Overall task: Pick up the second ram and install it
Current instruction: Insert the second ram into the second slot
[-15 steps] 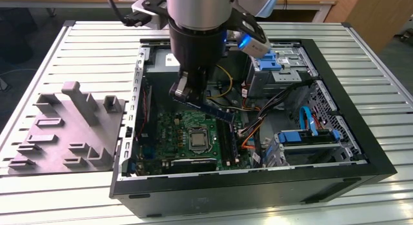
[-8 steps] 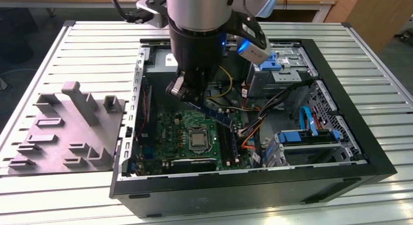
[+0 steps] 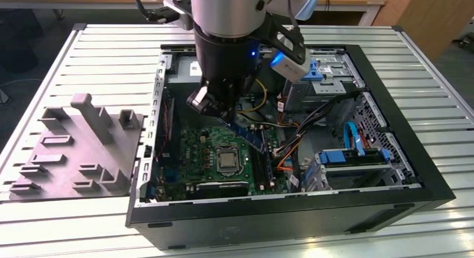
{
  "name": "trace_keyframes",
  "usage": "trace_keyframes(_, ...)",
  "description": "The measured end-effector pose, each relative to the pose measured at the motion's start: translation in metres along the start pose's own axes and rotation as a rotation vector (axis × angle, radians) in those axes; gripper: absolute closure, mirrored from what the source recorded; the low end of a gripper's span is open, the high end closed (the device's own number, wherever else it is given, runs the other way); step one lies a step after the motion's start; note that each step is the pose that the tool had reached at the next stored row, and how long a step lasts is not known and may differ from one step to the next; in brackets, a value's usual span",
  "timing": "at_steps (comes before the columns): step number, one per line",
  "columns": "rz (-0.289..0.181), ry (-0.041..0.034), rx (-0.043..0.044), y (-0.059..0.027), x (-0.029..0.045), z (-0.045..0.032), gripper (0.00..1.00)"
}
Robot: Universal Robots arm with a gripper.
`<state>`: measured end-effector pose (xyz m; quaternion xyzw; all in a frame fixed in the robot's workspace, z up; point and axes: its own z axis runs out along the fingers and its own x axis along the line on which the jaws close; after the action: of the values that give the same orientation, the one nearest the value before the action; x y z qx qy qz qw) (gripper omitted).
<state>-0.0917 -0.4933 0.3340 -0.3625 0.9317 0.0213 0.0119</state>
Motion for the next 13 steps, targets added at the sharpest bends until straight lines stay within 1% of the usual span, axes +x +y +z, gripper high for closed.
trace_keyframes(13, 0.237, -0.0074, 0.0089, -0.0001, 0.0001, 0.0030, 0.89)
